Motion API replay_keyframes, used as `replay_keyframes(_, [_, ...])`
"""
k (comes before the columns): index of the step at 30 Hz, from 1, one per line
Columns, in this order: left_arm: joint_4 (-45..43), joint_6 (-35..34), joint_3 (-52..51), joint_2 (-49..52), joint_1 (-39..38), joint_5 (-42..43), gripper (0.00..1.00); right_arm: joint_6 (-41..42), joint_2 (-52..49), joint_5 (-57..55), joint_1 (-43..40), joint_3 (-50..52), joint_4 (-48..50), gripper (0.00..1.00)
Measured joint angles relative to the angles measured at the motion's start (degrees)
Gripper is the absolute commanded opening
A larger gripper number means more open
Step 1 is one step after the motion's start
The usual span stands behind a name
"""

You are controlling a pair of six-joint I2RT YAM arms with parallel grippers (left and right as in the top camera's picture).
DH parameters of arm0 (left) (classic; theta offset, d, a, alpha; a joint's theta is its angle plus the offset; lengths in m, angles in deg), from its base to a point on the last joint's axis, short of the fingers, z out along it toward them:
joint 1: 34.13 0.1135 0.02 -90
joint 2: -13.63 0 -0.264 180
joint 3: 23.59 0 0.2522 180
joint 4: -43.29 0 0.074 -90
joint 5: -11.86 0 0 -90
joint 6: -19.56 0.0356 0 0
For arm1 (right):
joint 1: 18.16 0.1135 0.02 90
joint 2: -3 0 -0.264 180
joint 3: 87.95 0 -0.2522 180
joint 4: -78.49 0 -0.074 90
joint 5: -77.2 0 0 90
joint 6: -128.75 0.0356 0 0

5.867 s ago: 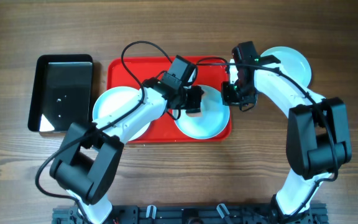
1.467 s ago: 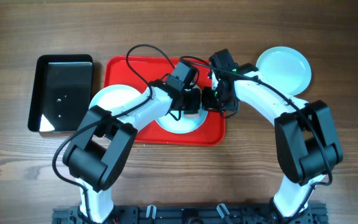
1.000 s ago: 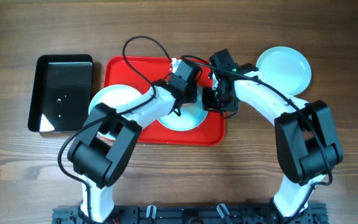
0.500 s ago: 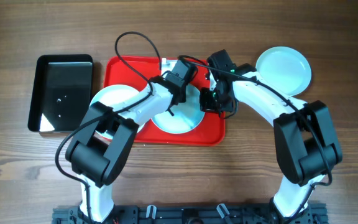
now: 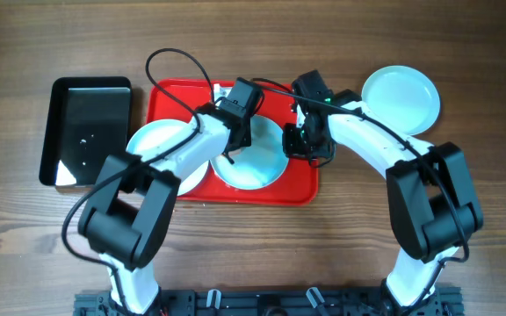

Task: Clean dirty plates on tray and stack at the side
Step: 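Wipe the plate center again with the sponge in the left gripper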

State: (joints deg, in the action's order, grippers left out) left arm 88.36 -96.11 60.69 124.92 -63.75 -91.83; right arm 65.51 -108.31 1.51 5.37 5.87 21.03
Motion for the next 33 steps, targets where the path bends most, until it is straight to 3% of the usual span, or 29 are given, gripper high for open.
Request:
replay_keyframes(6, [1.07, 1.64, -0.24, -3.37, -0.39, 5.05, 0.04, 0.04, 0.00, 0.63, -0.81, 0.31, 0.33, 0.75])
replay_keyframes(10, [1.77, 2.05, -1.81, -3.37, -0.42, 7.74, 0.04, 0.59, 0.00, 1.11, -0.79, 0.31, 0.98, 0.51])
replay_keyframes(13, [2.03, 2.25, -2.75, -3.37, -0.42, 8.70, 0.04, 0.85, 0.00, 1.14, -0.31, 0.31, 1.51, 0.50])
replay_keyframes(17, [2.01, 2.27, -2.75, -3.37, -0.42, 9.14, 0.04, 2.78, -0.07, 1.14, 1.51, 0.31, 3.63, 0.30])
replay_keyframes(20, [2.23, 2.34, -2.75, -3.37, -0.42, 9.14, 0.04, 4.90, -1.79, 0.68, 3.04, 0.31, 3.96, 0.08])
replay_keyframes(21, [2.25, 2.43, -2.75, -3.37, -0.42, 9.14, 0.04, 5.40, -2.16, 0.66, 3.13, 0.31, 3.91, 0.04])
replay_keyframes(33, [1.84, 2.47, -2.75, -3.37, -0.42, 14.27, 0.04, 6.03, -2.27, 0.20, 3.04, 0.22, 3.76, 0.04])
